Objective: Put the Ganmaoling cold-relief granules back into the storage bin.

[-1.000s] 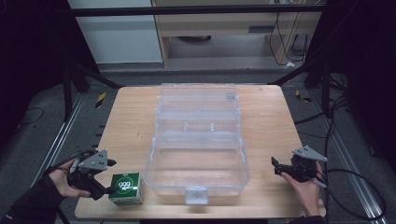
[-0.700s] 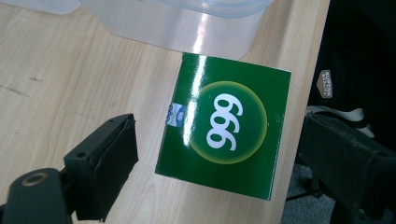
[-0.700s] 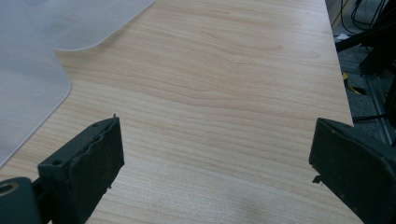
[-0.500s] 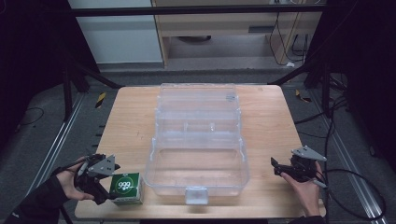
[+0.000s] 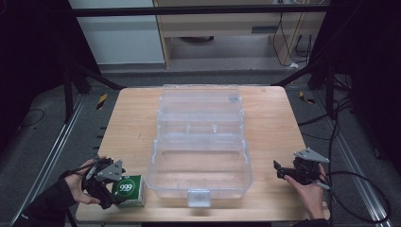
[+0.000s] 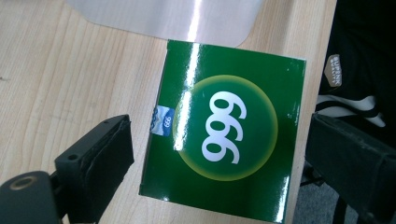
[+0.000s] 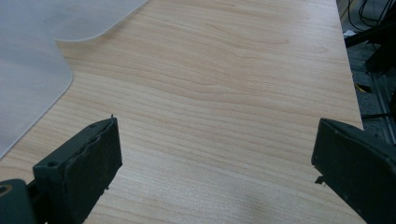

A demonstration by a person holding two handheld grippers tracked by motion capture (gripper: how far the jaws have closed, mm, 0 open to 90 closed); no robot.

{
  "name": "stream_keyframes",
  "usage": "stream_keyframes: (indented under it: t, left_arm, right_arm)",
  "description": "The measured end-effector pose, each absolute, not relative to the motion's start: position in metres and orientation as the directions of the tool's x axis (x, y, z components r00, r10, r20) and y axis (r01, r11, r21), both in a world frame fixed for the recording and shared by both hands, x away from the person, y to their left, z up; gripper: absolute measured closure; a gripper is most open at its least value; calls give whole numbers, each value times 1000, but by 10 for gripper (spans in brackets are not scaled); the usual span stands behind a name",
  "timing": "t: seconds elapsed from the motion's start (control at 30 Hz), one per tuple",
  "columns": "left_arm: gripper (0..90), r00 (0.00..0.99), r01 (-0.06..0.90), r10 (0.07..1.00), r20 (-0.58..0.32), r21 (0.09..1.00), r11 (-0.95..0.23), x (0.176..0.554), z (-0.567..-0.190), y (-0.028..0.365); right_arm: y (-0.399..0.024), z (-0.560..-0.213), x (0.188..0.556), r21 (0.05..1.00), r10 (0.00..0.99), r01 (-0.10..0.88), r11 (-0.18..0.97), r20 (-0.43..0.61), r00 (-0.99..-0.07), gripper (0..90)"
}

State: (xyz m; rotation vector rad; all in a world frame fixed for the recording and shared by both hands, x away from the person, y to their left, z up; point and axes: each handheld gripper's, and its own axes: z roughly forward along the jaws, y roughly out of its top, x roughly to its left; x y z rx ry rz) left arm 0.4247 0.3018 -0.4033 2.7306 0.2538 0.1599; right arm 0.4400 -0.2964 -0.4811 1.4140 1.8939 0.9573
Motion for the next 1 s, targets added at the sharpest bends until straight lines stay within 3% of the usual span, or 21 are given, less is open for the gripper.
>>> stream_keyframes:
  t: [1.0]
  left_arm:
    - [68,990,122,140,35,308,-943,435,-438,282]
  right_arm:
    - [-293,-485,443,794,953,567,217,-47,-300,15]
